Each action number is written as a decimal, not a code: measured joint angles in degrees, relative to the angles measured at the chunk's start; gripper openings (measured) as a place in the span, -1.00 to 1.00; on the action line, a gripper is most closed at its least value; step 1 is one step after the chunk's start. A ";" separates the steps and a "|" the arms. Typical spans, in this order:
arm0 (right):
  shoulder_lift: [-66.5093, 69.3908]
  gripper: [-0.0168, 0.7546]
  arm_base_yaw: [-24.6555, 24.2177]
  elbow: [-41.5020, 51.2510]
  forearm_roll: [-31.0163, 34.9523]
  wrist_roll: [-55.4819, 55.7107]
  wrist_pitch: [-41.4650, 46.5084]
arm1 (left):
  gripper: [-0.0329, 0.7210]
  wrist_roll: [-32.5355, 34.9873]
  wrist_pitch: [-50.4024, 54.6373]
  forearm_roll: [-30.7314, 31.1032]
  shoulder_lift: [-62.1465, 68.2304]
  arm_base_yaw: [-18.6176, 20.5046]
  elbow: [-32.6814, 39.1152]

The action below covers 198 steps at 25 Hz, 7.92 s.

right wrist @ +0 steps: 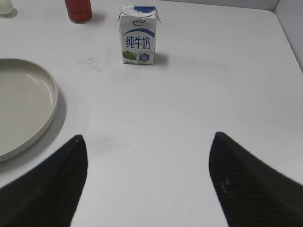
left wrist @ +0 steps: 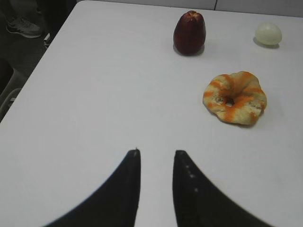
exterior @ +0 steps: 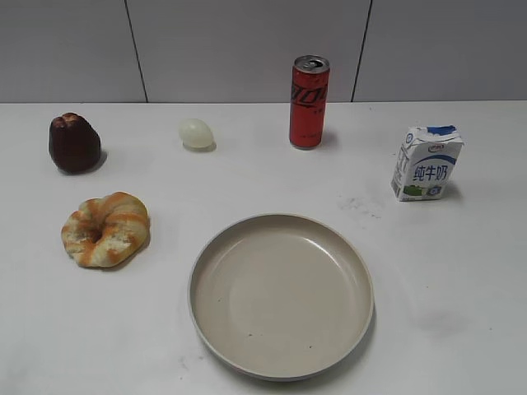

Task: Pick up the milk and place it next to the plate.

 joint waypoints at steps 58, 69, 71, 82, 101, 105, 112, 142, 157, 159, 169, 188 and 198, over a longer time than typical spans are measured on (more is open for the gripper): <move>88.69 0.56 0.00 -43.57 -4.05 -56.94 -16.64 | -0.37 0.00 0.00 0.00 0.00 0.00 0.00; 107.62 0.56 4.95 -60.85 5.44 -71.32 -9.55 | -0.37 0.00 0.00 0.00 0.00 0.00 0.00; 109.91 0.54 6.83 -62.20 5.35 -71.52 -8.89 | -0.37 0.00 0.00 0.00 0.00 0.00 0.00; 113.49 0.47 9.15 -62.55 -5.31 -72.33 -7.63 | -0.37 0.00 0.00 0.00 0.00 0.00 0.00; 119.22 -0.25 8.97 -62.83 -8.58 -72.08 -9.21 | -0.36 0.00 0.00 0.00 0.00 0.00 0.00; 119.21 -0.25 8.97 -62.89 -8.58 -71.09 -9.10 | -0.36 0.00 0.00 0.00 0.00 0.00 0.00; 114.87 -0.26 9.80 -62.52 -7.45 -68.57 -6.41 | -0.36 0.00 0.00 0.00 0.00 0.00 0.00; 86.47 -0.26 23.69 -33.97 -5.07 -56.26 -1.79 | -0.36 0.00 0.00 0.00 0.00 0.00 0.00; 96.86 -0.25 23.69 -33.81 -4.63 -56.10 -6.51 | -0.36 0.00 0.00 0.00 0.00 0.00 0.00; 96.92 -0.07 23.69 -33.81 -4.63 -55.74 -6.53 | -0.36 0.00 0.00 0.00 0.00 0.00 0.00; 95.92 0.71 23.69 -38.03 -4.62 -48.82 -1.82 | -0.36 0.00 0.00 0.00 0.00 0.00 0.00; 97.57 0.66 2.16 -64.00 -9.01 -0.92 -5.31 | -0.36 0.00 0.00 0.00 0.00 0.00 0.00; 96.79 0.57 -1.29 -62.81 -7.53 -1.88 13.35 | -0.36 0.00 0.00 0.00 0.00 0.00 0.00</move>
